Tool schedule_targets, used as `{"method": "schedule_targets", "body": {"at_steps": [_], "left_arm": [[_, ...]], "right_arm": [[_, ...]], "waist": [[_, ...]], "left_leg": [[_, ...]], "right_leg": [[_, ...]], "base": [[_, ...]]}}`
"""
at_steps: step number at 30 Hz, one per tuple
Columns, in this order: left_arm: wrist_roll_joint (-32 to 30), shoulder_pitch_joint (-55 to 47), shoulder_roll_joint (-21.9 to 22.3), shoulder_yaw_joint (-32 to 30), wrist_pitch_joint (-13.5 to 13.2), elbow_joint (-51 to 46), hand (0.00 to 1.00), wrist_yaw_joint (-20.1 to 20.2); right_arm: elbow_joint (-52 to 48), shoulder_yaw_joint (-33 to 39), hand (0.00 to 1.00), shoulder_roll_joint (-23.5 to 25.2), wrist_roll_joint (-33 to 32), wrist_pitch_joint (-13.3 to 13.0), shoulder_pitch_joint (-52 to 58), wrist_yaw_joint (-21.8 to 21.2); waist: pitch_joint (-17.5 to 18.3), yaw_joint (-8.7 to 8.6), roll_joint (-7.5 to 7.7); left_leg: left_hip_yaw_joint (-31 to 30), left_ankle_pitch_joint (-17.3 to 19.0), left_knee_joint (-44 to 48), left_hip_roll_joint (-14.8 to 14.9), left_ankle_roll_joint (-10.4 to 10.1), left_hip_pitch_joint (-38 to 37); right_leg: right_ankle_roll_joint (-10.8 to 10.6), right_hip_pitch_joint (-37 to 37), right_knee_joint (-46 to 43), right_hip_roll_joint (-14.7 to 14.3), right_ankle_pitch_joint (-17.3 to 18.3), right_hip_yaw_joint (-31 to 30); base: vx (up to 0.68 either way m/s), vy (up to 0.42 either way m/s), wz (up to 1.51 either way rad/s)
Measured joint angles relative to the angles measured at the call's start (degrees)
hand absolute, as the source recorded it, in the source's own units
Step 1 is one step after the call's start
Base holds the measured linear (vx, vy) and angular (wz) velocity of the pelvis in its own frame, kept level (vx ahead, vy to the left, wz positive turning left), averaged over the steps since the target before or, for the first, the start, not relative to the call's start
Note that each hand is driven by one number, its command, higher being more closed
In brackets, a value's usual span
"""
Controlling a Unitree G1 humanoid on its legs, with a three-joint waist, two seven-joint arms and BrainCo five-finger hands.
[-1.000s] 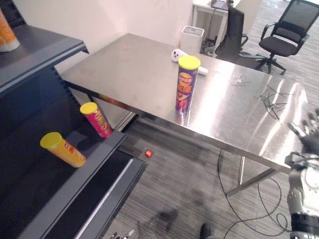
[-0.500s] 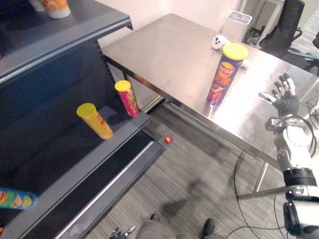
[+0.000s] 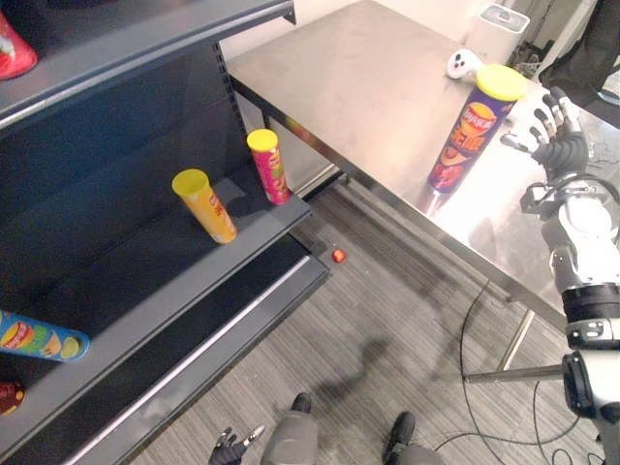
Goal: Put the gum and the chips on the shelf.
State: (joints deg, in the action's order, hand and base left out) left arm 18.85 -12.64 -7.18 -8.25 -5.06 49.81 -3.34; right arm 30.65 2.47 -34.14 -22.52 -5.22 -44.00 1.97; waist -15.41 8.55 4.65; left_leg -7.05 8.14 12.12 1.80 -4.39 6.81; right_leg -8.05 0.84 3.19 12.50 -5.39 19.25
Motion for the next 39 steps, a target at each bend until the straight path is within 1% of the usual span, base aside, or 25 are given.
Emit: {"method": "schedule_targets", "body": {"at_steps": [3, 7, 10, 13, 18, 20, 24, 28, 32, 35, 36, 39], "left_arm": [[0.01, 0.02, -0.05, 0.05, -0.01, -0.19, 0.0, 0.37], [0.03, 0.02, -0.47, 0.06, -0.37, -0.22, 0.0, 1.02], [0.02, 0.09, -0.49, 0.16, -1.04, -0.29, 0.0, 1.2], [0.02, 0.08, -0.51, 0.62, -1.13, -0.59, 0.0, 1.24], [0.03, 0.09, -0.86, 1.14, -1.14, -0.59, 0.0, 1.33], [0.04, 0.08, -0.87, 1.15, -1.19, -0.59, 0.0, 1.33], [0.04, 0.11, -0.95, 1.16, -1.81, -0.64, 0.0, 1.37], [0.04, 0.11, -1.04, 1.24, -1.96, -0.67, 0.0, 1.37], [0.04, 0.1, -1.19, 1.22, -1.96, -0.7, 0.0, 1.46], [0.04, 0.09, -1.3, 1.23, -1.95, -0.69, 0.0, 1.57], [0.04, 0.09, -1.31, 1.22, -1.95, -0.69, 0.0, 1.61], [0.04, 0.1, -1.35, 1.22, -2.13, -0.83, 0.0, 1.79]], "right_arm": [[1.41, -0.76, 0.0, 0.0, -0.04, 0.18, -0.77, -0.03], [1.85, -0.75, 0.0, 0.0, -0.05, 1.44, -2.11, 0.01], [2.24, -0.76, 0.0, 0.0, -0.05, 1.57, -2.85, 0.02], [4.12, -0.77, 0.0, -0.01, -0.04, 2.07, -4.22, 0.01], [4.21, -0.82, 0.0, -0.01, -0.04, 2.15, -4.37, 0.0], [4.36, -0.85, 0.0, -0.01, -0.04, 2.17, -4.52, 0.0], [5.81, -1.27, 0.0, -0.13, -0.04, 2.24, -6.31, 0.02], [6.08, -1.31, 0.0, -0.19, -0.04, 2.51, -6.35, 0.02], [6.09, -1.37, 0.0, -0.19, -0.04, 3.33, -6.4, -0.03], [6.36, -2.11, 0.0, -0.19, -0.05, 3.41, -6.39, -0.05], [6.45, -2.29, 1.0, -0.19, -0.05, 3.4, -6.4, -0.05], [7.69, -2.52, 1.0, -0.19, -0.1, 3.39, -6.4, 0.0]], "waist": [[-0.04, 0.16, 0.07], [-0.42, 0.19, 0.71], [-0.49, 0.77, 0.83], [-0.51, 1.2, 0.85], [-0.76, 1.33, 0.98], [-0.86, 1.64, 0.96], [-2.02, 1.67, 1.12], [-2.25, 2.52, 1.35], [-2.51, 2.77, 1.75], [-2.57, 2.88, 1.77], [-2.6, 2.87, 1.77], [-3.15, 2.97, 1.77]], "left_leg": [[0.06, -0.02, 0.0, 0.14, -0.03, 0.0], [0.06, -0.04, -0.01, 0.3, -0.06, 0.03], [0.06, -0.04, -0.01, 0.3, -0.06, 0.02], [-0.12, -0.11, -0.02, 0.29, -0.09, 0.07], [-1.01, -0.35, -0.12, 0.11, -0.13, 0.08], [-1.06, -0.43, -0.15, 0.1, -0.13, 0.09], [-1.22, -0.81, -0.42, 0.15, -0.22, 0.09], [-1.51, -1.72, -1.72, 0.14, -0.34, 0.01], [-1.69, -1.86, -1.91, 0.04, -0.34, 0.02], [-1.75, -1.91, -1.91, -0.1, -0.25, 0.03], [-1.76, -1.93, -1.91, -0.13, -0.23, 0.03], [-1.98, -1.99, -1.87, -0.2, -0.14, 0.07]], "right_leg": [[0.0, -0.14, -0.06, -0.1, 0.0, -0.17], [0.0, -0.18, -0.07, -0.25, 0.0, -0.21], [0.01, -0.18, -0.07, -0.24, 0.0, -0.2], [0.01, -0.14, -0.07, -0.25, 0.0, -0.02], [0.01, 0.38, -0.07, -0.2, 0.02, 0.82], [0.01, 0.4, -0.07, -0.18, 0.02, 0.86], [0.02, 0.35, -0.22, -0.2, 0.03, 0.93], [0.02, 0.02, -0.22, -0.14, 0.03, 1.33], [0.02, 0.03, -0.28, -0.03, 0.03, 1.53], [-0.01, 0.02, -0.44, 0.23, 0.05, 1.6], [-0.01, 0.0, -0.49, 0.27, 0.06, 1.62], [-0.01, -0.28, -1.41, 0.48, 0.4, 1.74]], "base": [[0.0, -0.011, -0.02], [0.0, 0.0, 0.0], [0.0, 0.0, 0.0], [0.0, -0.005, 0.03], [0.0, -0.005, 0.09], [0.0, 0.0, 0.0], [0.0, -0.002, 0.01], [0.0, -0.011, 0.05], [0.0, -0.005, 0.02], [0.0, 0.0, 0.0], [0.0, 0.0, 0.0], [-0.01, 0.001, 0.02]]}}
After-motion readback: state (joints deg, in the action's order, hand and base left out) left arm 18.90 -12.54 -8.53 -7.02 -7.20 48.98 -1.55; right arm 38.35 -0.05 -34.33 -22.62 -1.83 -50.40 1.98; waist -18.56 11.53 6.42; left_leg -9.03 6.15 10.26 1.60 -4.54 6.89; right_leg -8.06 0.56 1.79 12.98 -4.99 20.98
